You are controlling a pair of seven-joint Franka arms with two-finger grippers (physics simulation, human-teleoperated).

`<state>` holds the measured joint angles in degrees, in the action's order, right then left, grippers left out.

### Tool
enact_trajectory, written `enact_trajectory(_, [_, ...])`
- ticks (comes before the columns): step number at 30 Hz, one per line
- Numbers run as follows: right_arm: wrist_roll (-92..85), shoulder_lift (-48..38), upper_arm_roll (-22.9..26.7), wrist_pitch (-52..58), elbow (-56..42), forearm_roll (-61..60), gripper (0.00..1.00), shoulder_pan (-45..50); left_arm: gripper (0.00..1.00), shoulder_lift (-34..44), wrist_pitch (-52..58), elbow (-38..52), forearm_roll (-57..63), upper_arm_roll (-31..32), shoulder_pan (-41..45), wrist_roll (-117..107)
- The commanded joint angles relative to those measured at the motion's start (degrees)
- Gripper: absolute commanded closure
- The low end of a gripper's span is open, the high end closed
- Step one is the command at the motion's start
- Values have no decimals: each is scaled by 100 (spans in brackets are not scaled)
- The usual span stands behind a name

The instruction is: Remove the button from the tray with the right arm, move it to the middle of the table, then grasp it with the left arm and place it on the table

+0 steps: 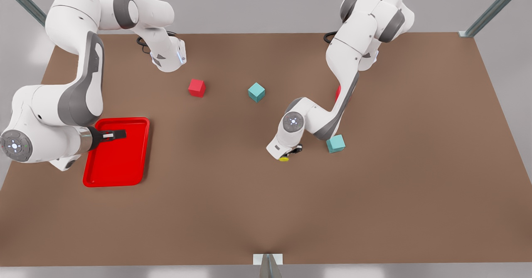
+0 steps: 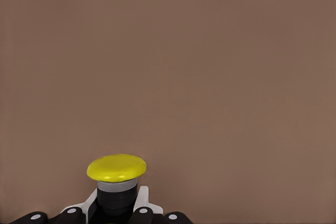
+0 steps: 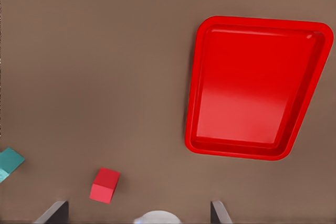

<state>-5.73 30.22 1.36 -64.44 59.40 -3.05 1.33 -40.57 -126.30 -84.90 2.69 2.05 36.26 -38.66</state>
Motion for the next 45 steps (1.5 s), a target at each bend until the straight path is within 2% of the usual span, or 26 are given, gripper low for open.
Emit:
enact_trajectory(1, [-87, -7, -5, 98, 1, -29, 0, -1, 59, -21, 870, 184, 1101, -3, 3, -5431])
enact_trajectory(5, [-95, -7, -5, 98, 1, -47, 0, -19, 58, -12, 1459, 386, 3079, -143, 109, -8693])
enact_trajectory(8, [-95, -7, -5, 98, 1, -73, 0, -36, 59, -21, 1855, 386, 4643, -135, 257, -10010])
enact_trajectory(10, [-86, -16, -5, 98, 1, -117, 0, -72, 59, -240, 2609, 386, 5495, -143, 390, -10705])
enact_trajectory(12, [-86, -16, -5, 98, -8, -117, 0, -72, 59, -627, 3823, 395, 6050, -143, 496, -11602])
enact_trajectory(15, [-95, -16, 4, 98, 1, -117, 0, -98, 59, -882, 4395, 386, 6507, -143, 531, -12261])
enact_trajectory(21, [-78, -16, -5, 98, -16, -117, 0, -115, 59, -1576, 3938, 483, 7325, -135, 566, -13457])
enact_trajectory(27, [-95, 2, 4, 98, -8, -117, 0, -142, 59, -2068, 3709, 694, 7351, -117, 583, -13457])
enact_trajectory(35, [-78, 2, -5, 107, -8, -126, 0, -124, 59, -2324, 3701, 694, 7536, -117, 575, -13475])
enact_trajectory(36, [-78, -7, -5, 107, -8, -126, 0, -124, 46, -2324, 3701, 694, 7545, -117, 575, -13457])
enact_trajectory(37, [-78, -7, -5, 107, -8, -126, 0, -115, 0, -2324, 3701, 694, 7545, -117, 575, -13457])
enact_trajectory(45, [-78, -16, -5, 107, -8, -126, 0, -89, 0, -2315, 3709, 694, 7545, -108, 645, -13457])
